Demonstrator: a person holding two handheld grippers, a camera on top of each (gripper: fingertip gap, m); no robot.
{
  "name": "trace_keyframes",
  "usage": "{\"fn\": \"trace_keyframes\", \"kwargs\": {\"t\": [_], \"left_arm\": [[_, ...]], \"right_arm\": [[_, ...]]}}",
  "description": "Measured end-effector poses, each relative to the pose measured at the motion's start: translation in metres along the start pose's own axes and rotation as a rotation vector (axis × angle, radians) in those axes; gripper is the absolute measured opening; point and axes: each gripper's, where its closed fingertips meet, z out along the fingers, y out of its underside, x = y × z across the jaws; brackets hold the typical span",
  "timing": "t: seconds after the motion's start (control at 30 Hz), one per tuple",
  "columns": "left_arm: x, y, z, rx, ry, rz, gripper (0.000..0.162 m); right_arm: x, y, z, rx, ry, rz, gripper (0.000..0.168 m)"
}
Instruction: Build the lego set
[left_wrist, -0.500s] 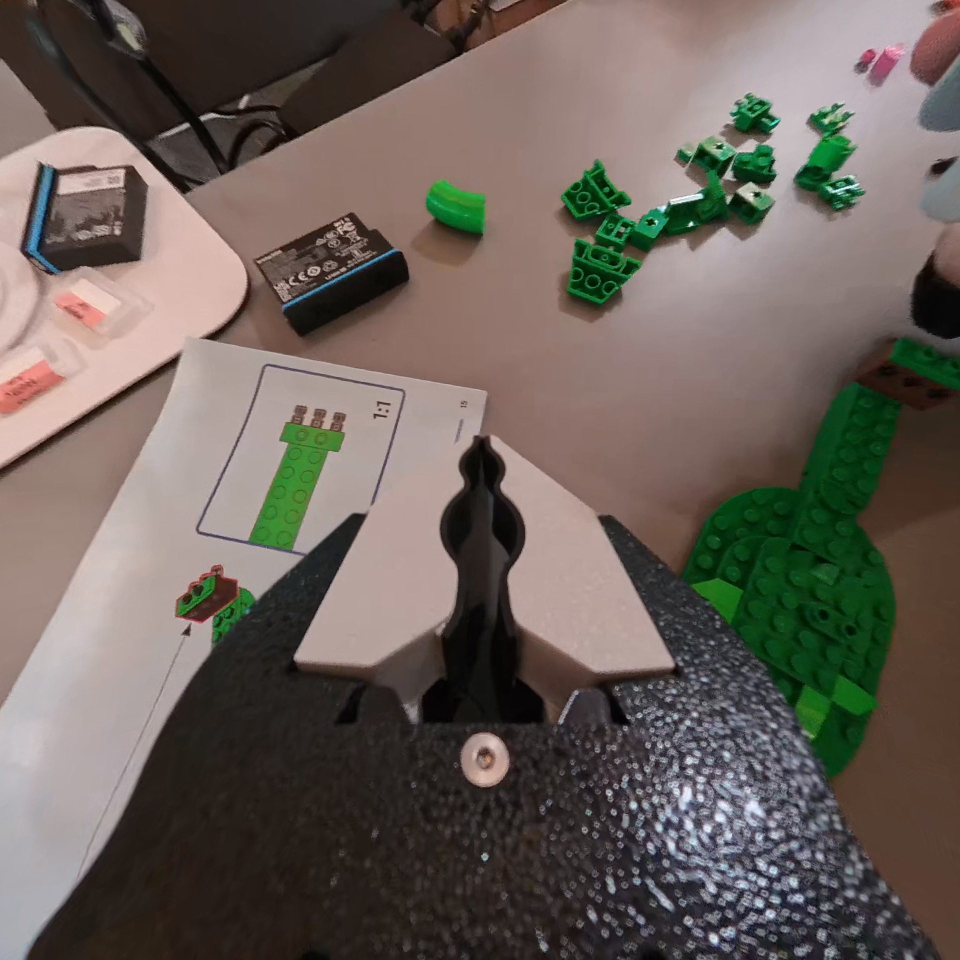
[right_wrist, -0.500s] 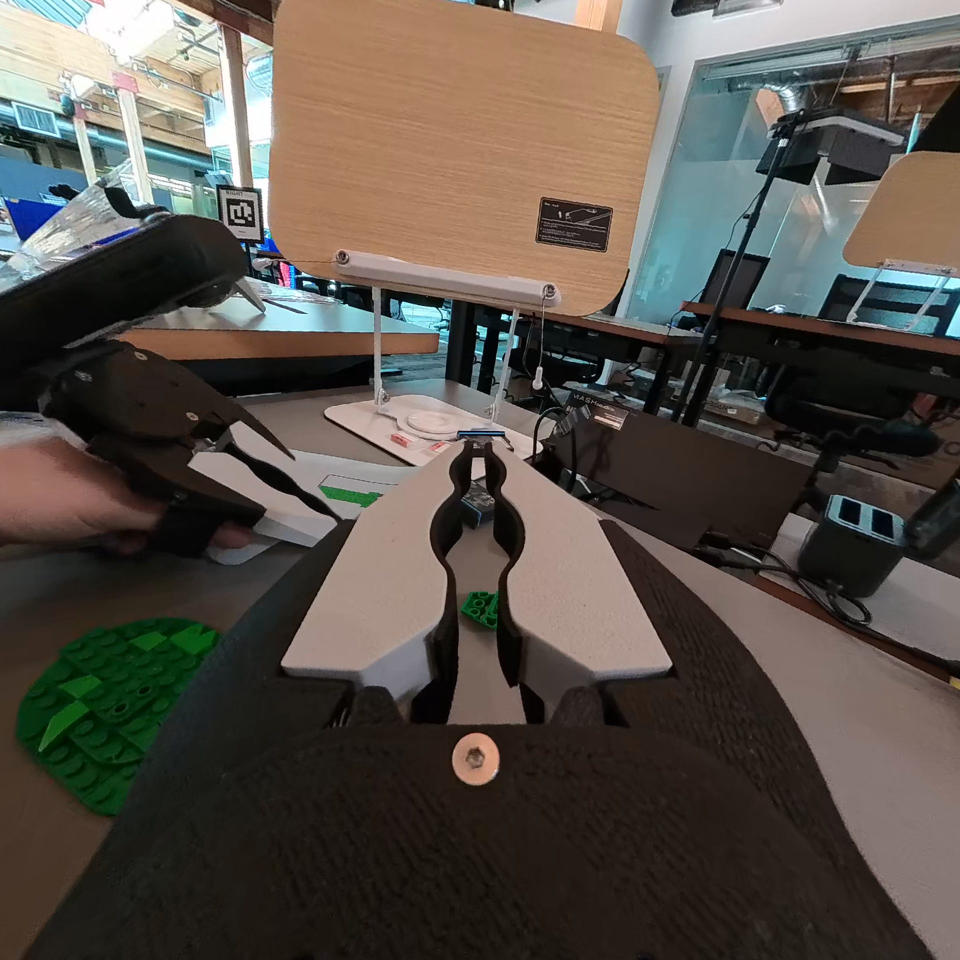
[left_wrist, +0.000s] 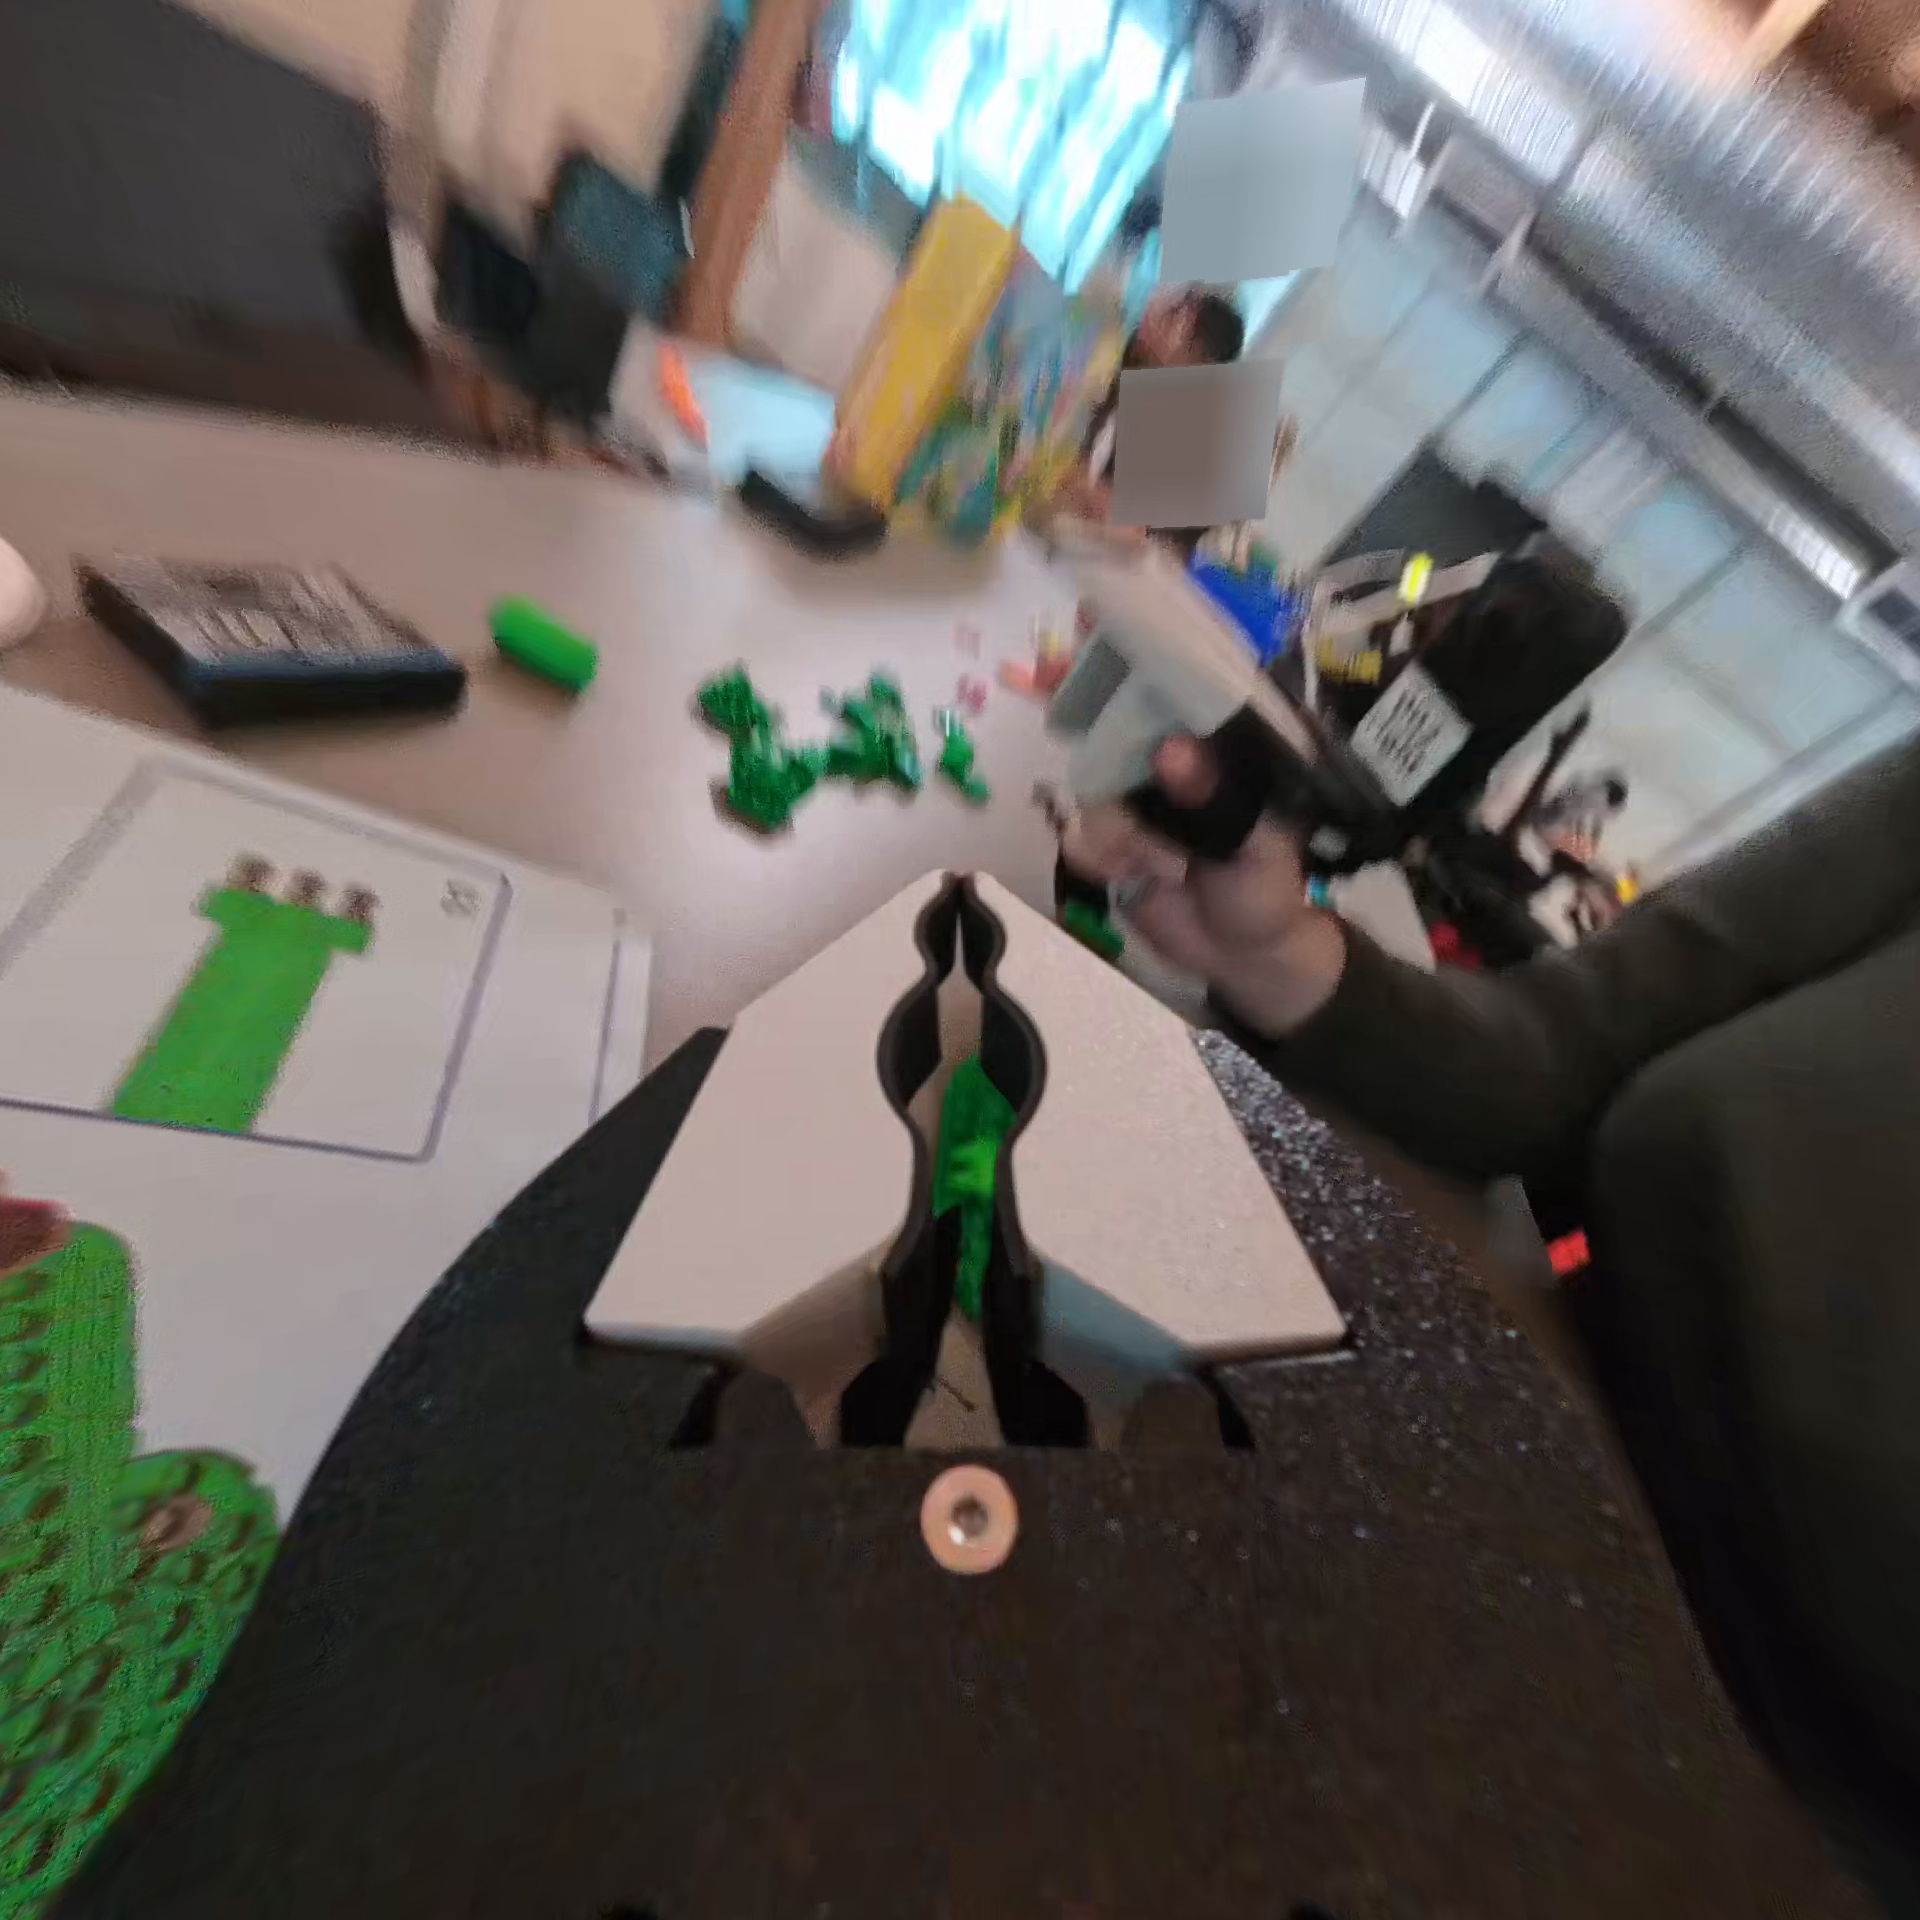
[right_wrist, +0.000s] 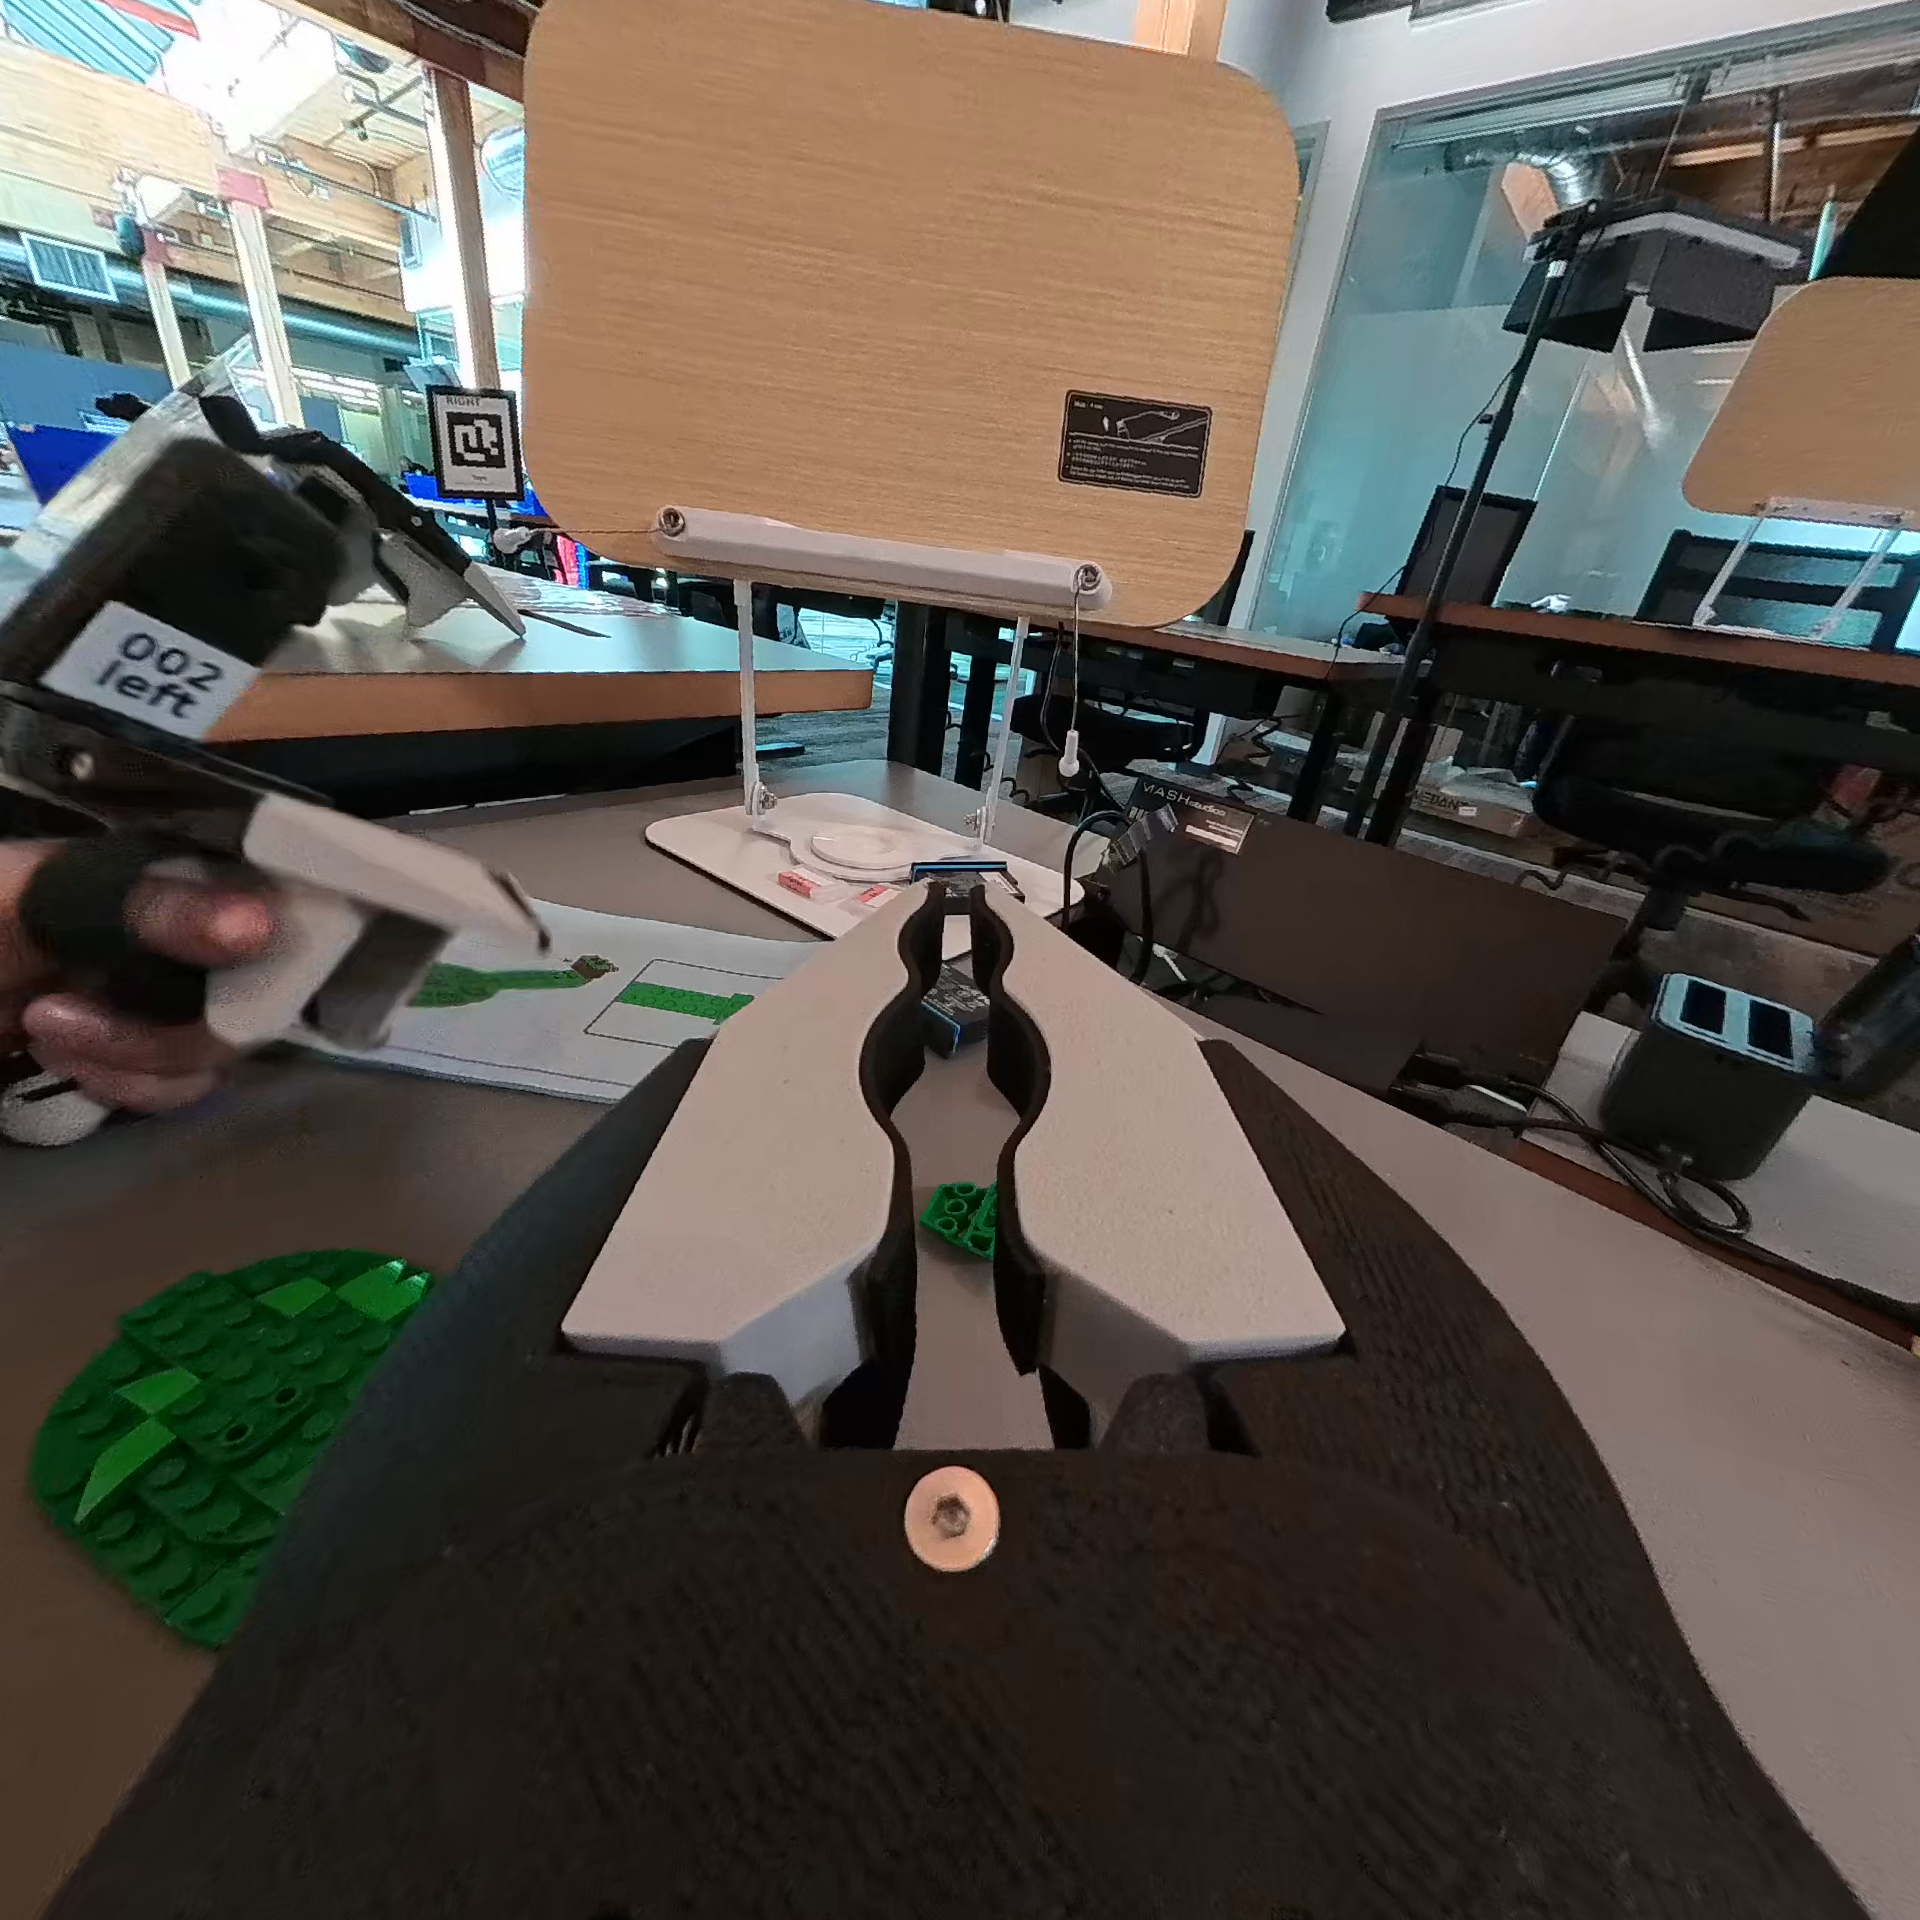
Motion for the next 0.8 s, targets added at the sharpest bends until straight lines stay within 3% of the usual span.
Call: {"fn": "trace_keyframes", "kwargs": {"t": [0.1,0.13,0.17,0.3,0.47,0.6,0.7,0.8], "left_arm": [[-0.006,-0.031,-0.016,0.189,-0.121,0.132,0.000],[-0.016,-0.038,-0.020,0.219,-0.247,0.214,0.026],[-0.025,-0.042,-0.024,0.210,-0.379,0.308,0.043],[-0.036,-0.036,-0.019,0.044,-0.646,0.598,0.047],[-0.062,-0.003,-0.002,-0.201,-0.722,0.653,0.072],[-0.078,0.011,-0.001,-0.311,-0.764,0.621,0.073],[-0.078,0.016,0.000,-0.346,-0.752,0.627,0.057],[-0.081,0.016,-0.002,-0.349,-0.761,0.587,0.058]], "right_arm": [[-0.001,0.001,0.001,-0.003,-0.003,-0.003,0.003],[-0.002,0.001,0.001,-0.004,-0.005,-0.004,0.003],[-0.002,0.001,0.001,-0.005,-0.006,-0.006,0.003],[-0.003,0.001,0.001,-0.007,-0.008,-0.012,0.003],[-0.001,0.002,0.001,-0.009,-0.005,-0.013,0.003],[0.001,0.002,0.001,-0.009,-0.002,0.006,0.003],[0.001,0.002,0.001,-0.010,-0.002,0.007,0.003],[-0.001,0.002,0.002,-0.013,-0.008,0.003,0.003]]}}
